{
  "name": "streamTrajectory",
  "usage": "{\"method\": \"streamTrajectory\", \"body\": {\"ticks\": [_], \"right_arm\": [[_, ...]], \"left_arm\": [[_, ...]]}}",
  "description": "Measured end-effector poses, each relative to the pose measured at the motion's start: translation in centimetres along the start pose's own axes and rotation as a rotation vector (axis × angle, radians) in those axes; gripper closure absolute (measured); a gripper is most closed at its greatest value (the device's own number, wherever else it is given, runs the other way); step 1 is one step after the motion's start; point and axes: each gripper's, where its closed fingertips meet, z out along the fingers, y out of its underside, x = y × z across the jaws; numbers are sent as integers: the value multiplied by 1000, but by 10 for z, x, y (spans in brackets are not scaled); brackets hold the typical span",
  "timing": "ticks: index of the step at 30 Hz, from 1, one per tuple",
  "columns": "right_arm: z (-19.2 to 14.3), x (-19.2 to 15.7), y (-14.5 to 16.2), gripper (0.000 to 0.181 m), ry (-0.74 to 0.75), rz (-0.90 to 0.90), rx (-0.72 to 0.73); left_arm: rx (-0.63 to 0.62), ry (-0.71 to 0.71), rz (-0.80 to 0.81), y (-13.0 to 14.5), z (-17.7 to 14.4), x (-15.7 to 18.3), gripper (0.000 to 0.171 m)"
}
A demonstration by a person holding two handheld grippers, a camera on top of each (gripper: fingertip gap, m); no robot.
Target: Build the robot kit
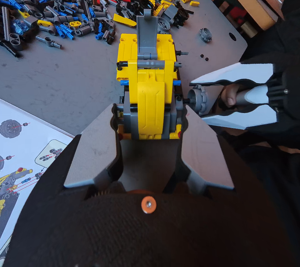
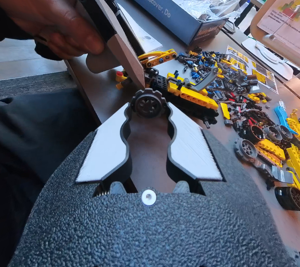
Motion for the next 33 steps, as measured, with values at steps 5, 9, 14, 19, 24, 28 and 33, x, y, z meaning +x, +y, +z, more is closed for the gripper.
{"method": "streamTrajectory", "body": {"ticks": [5,9,14,19,24,28,33], "right_arm": [[2,-1,1,140,6,-14,-5],[3,-1,3,141,5,3,2],[6,-1,6,141,-20,34,4],[5,-9,15,140,-80,12,-34],[-13,-11,14,118,-164,-91,-31],[-16,-2,9,118,-232,-188,-44],[-5,5,9,119,-330,-348,-98]], "left_arm": [[-9,-20,16,1,0,-1,95],[-3,-38,15,2,0,-1,95],[-17,-56,32,3,0,-3,96],[-83,-111,175,7,2,-2,96],[-151,-89,320,11,0,-3,95],[-172,-30,355,11,-2,-3,95],[-161,-10,336,11,-6,-1,60]]}}
